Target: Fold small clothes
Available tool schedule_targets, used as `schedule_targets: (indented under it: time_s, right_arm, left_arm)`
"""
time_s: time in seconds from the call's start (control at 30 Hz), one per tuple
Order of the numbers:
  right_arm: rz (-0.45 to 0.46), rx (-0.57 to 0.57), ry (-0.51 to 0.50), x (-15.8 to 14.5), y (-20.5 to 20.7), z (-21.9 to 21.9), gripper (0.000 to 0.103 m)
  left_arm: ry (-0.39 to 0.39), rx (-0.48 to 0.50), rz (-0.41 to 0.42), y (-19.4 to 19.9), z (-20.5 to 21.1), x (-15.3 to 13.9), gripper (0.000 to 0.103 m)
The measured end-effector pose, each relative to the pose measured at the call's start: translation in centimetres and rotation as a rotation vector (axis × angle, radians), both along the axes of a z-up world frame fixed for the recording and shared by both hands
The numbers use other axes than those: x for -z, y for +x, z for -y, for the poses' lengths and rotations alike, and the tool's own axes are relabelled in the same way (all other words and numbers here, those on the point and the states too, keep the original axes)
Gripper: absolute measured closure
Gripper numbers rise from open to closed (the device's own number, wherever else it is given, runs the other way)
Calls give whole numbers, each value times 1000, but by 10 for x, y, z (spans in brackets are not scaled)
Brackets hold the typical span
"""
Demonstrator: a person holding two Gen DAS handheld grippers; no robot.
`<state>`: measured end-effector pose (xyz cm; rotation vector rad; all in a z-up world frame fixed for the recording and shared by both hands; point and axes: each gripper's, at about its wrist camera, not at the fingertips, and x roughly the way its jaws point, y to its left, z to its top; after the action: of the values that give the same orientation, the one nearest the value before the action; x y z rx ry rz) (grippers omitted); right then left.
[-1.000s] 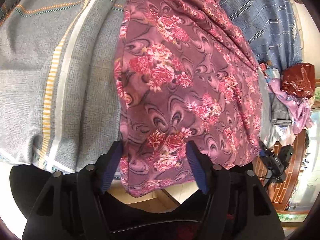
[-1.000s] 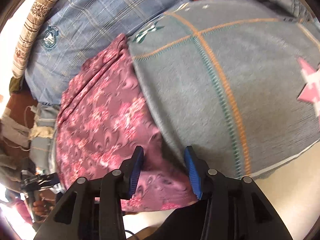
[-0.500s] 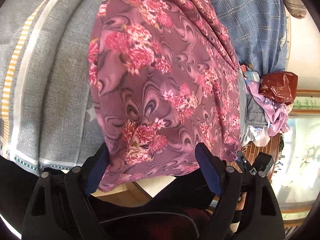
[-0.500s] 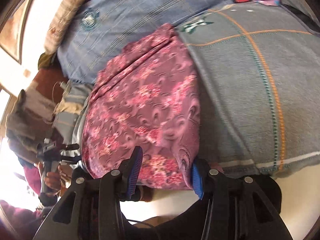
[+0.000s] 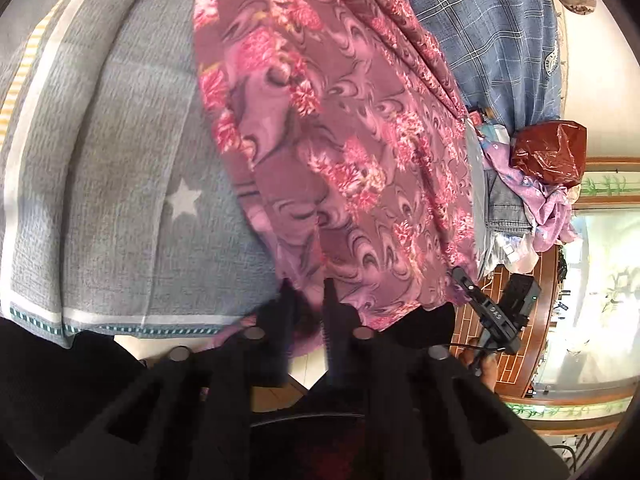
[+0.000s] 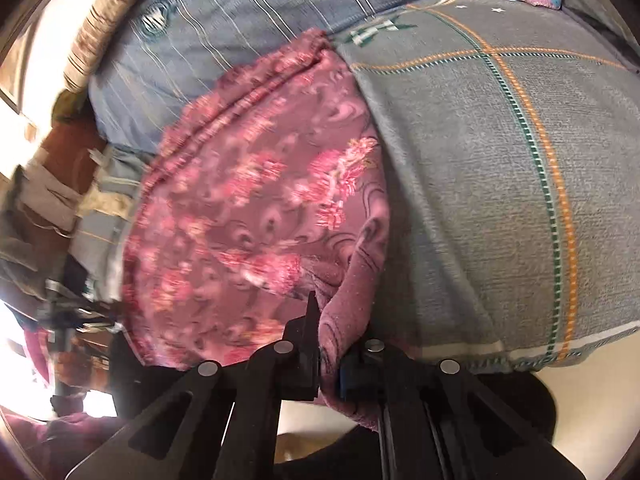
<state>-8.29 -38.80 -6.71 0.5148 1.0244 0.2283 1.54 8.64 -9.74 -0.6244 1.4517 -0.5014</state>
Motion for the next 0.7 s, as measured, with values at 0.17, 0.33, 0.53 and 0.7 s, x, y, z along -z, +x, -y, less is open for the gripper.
schedule_targets:
  time_s: [0.17, 0.33, 0.53, 0.7]
  right_arm:
    - [-47, -2, 4, 6, 1, 6, 93]
    - [-56, -27, -38, 9, 3, 1, 97]
    - [-8, -52, 63, -10, 1, -1, 98]
    - [45, -22, 342, -27, -2, 12, 98]
  left_arm:
    - [0, -10, -1, 0, -3, 5, 91]
    - [18, 25, 29, -1, 3, 3, 85]
    - [-106, -4, 55, -3, -5, -10, 98]
    - [-248, -44, 175, -1, -21, -52, 98]
